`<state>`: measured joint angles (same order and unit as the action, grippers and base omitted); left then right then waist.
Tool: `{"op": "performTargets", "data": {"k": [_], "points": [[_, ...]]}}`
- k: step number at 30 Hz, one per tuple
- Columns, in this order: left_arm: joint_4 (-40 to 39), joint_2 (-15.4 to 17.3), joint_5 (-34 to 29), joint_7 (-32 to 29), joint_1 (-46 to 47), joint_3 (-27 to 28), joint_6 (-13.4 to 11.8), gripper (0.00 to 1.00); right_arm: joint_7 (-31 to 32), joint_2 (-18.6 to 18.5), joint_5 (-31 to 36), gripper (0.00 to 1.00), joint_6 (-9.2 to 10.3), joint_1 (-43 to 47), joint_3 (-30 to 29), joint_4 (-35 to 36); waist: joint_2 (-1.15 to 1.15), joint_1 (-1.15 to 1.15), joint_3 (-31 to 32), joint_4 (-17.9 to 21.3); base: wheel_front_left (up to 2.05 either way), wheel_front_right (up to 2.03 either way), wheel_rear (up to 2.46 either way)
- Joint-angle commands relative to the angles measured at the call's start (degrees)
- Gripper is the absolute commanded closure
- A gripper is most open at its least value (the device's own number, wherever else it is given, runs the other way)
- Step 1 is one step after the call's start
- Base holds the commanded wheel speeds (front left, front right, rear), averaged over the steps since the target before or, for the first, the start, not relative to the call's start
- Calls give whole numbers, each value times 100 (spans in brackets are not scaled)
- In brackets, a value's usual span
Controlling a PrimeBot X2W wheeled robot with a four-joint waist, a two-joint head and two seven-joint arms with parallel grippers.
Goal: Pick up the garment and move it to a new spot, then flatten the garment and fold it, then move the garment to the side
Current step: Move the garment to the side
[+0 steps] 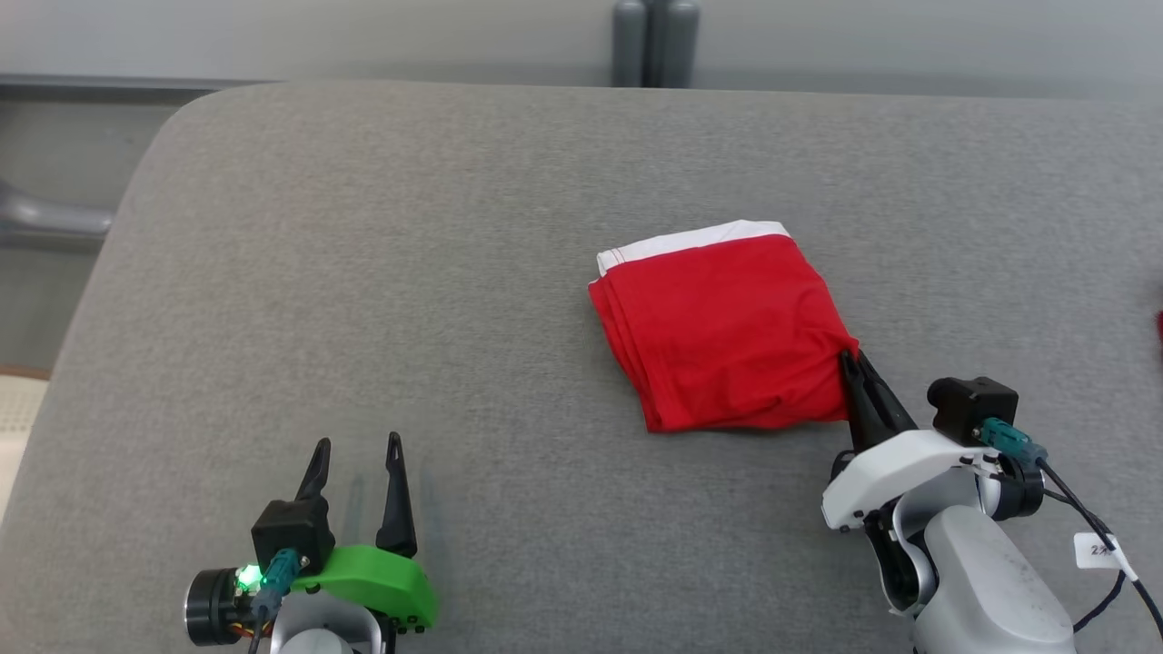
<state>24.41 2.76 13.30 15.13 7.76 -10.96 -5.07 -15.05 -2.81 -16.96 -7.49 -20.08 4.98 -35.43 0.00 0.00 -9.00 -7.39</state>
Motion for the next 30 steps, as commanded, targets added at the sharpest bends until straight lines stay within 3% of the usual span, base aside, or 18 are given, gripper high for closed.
{"op": "performTargets", "data": {"k": [1, 18, 24, 30], "points": [[7, 31, 1, -4, 26, 2, 0, 0, -14, -20, 13, 100, 1, 66, 8, 27, 0, 0, 215, 764, 0, 0, 0], [129, 33, -33, -4, 151, -199, 89, 0, -14, -14, -261, 100, 1, -6, 468, -37, 0, 0, 219, 3024, 0, 0, 0], [185, 33, -64, -4, 232, -247, 123, 0, -14, -15, -290, 100, 1, -49, 527, -89, 0, 0, 141, 3428, 0, 0, 0], [235, 33, -88, -4, 307, -315, 169, 0, -14, -14, -171, 100, 1, -141, 442, -155, 0, 0, 61, 3467, 0, 0, 0]]}}
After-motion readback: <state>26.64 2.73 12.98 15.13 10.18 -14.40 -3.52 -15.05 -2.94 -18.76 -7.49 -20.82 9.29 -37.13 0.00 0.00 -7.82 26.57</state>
